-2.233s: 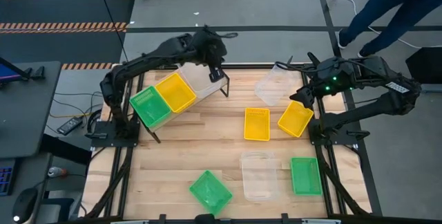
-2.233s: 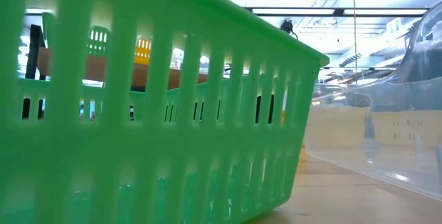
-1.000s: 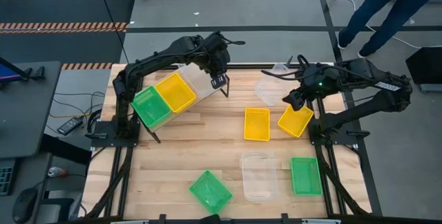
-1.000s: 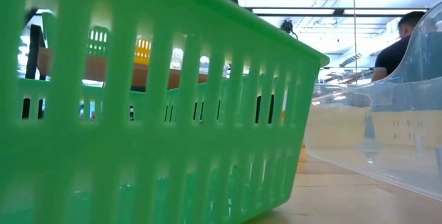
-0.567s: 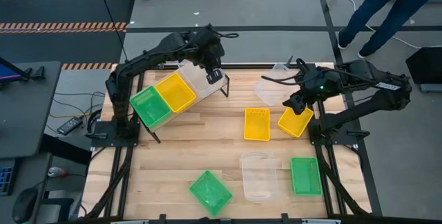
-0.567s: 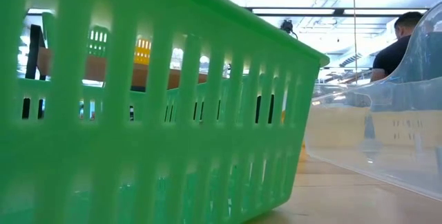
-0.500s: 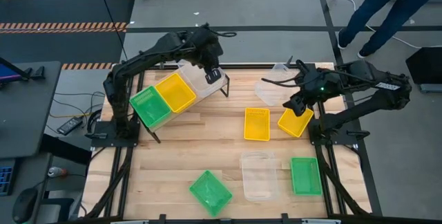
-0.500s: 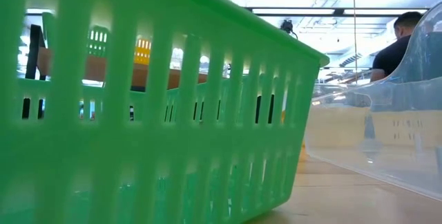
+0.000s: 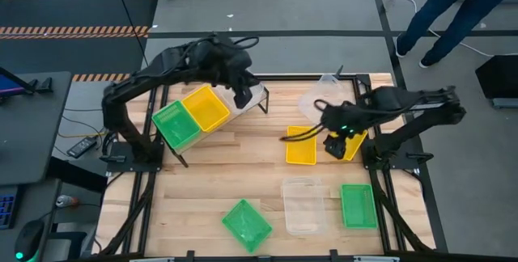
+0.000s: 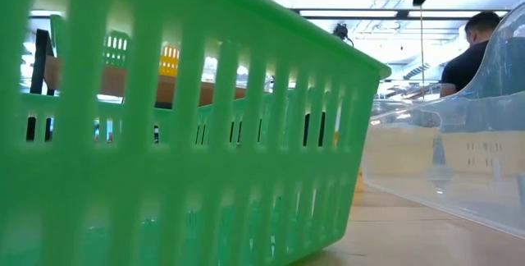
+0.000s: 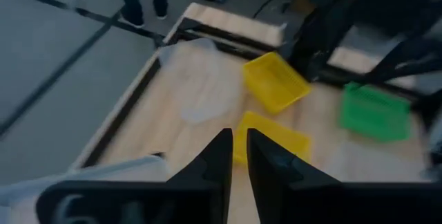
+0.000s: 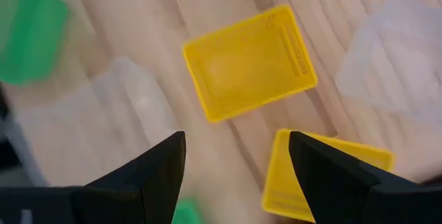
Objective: Stack baskets on shelf by color
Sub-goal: Stack the left yellow bin on top of the yellow bin on the shelf
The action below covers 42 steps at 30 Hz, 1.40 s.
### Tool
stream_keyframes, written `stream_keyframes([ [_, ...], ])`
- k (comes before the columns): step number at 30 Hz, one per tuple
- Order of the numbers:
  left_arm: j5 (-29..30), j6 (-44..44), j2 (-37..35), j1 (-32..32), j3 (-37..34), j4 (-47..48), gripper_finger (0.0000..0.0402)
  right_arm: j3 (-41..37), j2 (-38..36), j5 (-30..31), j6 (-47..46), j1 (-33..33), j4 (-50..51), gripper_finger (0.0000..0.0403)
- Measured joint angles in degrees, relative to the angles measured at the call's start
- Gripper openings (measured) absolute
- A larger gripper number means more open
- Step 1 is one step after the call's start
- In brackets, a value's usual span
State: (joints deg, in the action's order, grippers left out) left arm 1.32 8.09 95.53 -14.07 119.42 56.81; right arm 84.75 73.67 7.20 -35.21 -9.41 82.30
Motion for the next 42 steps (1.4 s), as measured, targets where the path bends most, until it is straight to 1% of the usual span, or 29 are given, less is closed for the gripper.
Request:
stream_keyframes([
  [3,0.1,4.9,-1.6,2.3,0.0,0.0,0.0052,0.0,3.7,-0.8,4.2,0.0,0.2,0.0264],
  [6,0.1,9.6,-2.7,4.4,0.0,0.0,0.0050,0.0,7.4,-1.4,7.0,0.0,-1.7,0.0264],
  [11,2.2,14.9,-3.4,8.2,0.0,0.5,0.0048,0.0,13.3,-6.8,10.7,0.0,-7.5,0.0264],
  [14,3.4,16.8,-4.4,10.2,0.0,0.7,0.0048,0.0,16.9,-8.6,13.0,0.2,-9.7,0.0264],
  [23,8.0,18.3,-9.6,14.3,0.0,3.6,0.0048,0.0,27.8,-9.9,18.3,0.6,-14.1,0.0264],
  [30,8.2,18.2,-13.2,15.4,0.0,8.7,0.0047,-0.1,34.6,-10.0,18.4,2.3,-15.6,0.0264],
  [36,9.0,16.7,-14.2,15.6,0.0,12.2,0.0048,-0.1,38.9,-10.1,17.2,4.8,-15.9,0.0264],
  [39,9.0,16.7,-14.4,15.6,0.0,13.5,0.0048,-0.1,40.8,-13.0,17.2,5.5,-16.4,0.0262],
  [42,9.0,16.7,-14.7,16.0,0.0,13.7,0.0048,-0.1,42.2,-14.3,17.2,5.6,-16.7,0.0245],
])
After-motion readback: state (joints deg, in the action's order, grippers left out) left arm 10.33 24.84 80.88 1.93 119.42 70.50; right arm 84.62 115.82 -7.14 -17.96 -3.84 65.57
